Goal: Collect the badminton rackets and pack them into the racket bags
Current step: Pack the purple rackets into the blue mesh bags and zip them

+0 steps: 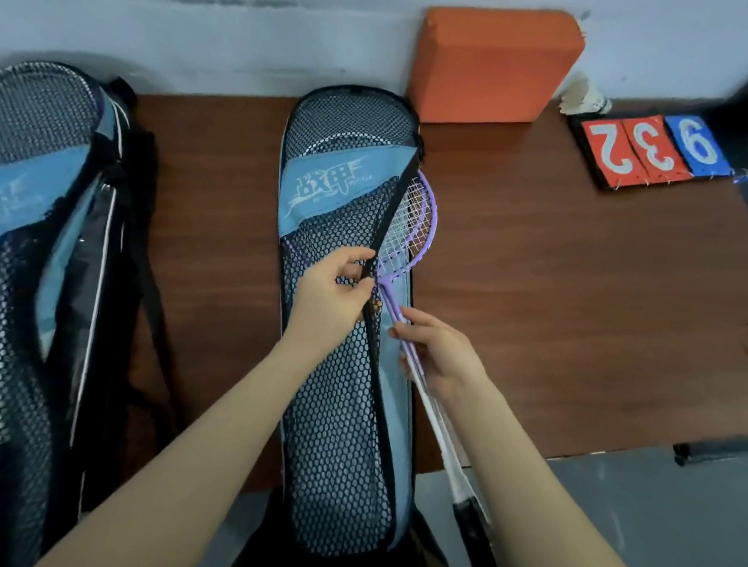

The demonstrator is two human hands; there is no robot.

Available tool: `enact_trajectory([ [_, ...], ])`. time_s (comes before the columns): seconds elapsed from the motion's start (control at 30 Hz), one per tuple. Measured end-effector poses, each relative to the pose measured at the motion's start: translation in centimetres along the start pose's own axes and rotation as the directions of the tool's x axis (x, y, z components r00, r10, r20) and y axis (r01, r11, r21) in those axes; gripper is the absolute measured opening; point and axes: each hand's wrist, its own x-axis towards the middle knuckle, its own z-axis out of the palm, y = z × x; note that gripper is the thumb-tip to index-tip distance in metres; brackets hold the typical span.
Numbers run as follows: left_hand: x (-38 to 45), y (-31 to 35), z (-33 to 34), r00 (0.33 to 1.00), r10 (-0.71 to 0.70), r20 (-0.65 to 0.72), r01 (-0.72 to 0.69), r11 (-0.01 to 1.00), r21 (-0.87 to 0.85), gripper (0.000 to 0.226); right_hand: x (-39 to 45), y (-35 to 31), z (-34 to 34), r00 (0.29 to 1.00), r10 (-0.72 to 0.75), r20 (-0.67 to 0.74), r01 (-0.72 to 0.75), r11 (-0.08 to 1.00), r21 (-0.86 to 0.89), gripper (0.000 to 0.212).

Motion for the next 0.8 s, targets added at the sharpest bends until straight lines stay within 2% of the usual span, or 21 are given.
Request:
enact_trajectory([
  [0.1,-0.1,-1.1,-1.1,0.997,-0.073,0.016,0.073,0.996,0.042,0.032,1.6,-0.3,1.2,1.000,0.024,0.014,-0.024,1.000,-0.008,0.031],
  [0.23,-0.4,-2.6,-2.8,0.991,-0.129,0.018,0.128,0.991,0.046,0.034,4.0,-1.2,3.3,1.000,-0.022,-0.005,0.022,1.000,-0.006,0.032],
  [0.4,0.1,-3.1,-3.9,0.994,-0.108,0.018,0.107,0.993,0.041,0.035,6.6,-1.4,6.4,0.993,-0.100,-0.064,0.091,0.987,-0.132,0.029],
  [0.47,0.2,-3.4,-4.1,0.992,-0.124,0.010,0.124,0.992,0.014,0.034,7.3,-1.1,7.0,0.984,-0.163,-0.074,0.140,0.958,-0.249,0.028],
  [0.57,0.3,-4.3,-4.6,0.988,-0.152,-0.029,0.151,0.988,-0.029,0.032,8.2,-0.6,7.0,0.964,-0.258,-0.063,0.208,0.880,-0.426,0.031],
  [0.7,0.3,-5.5,-5.0,0.992,-0.117,-0.054,0.116,0.993,-0.008,0.032,7.6,0.4,6.8,0.922,-0.382,0.055,0.337,0.726,-0.599,0.036],
  [0.8,-0.3,-6.5,-4.8,0.996,-0.088,0.015,0.087,0.993,0.078,0.044,6.4,1.8,6.2,0.868,-0.469,0.164,0.416,0.506,-0.756,0.043],
])
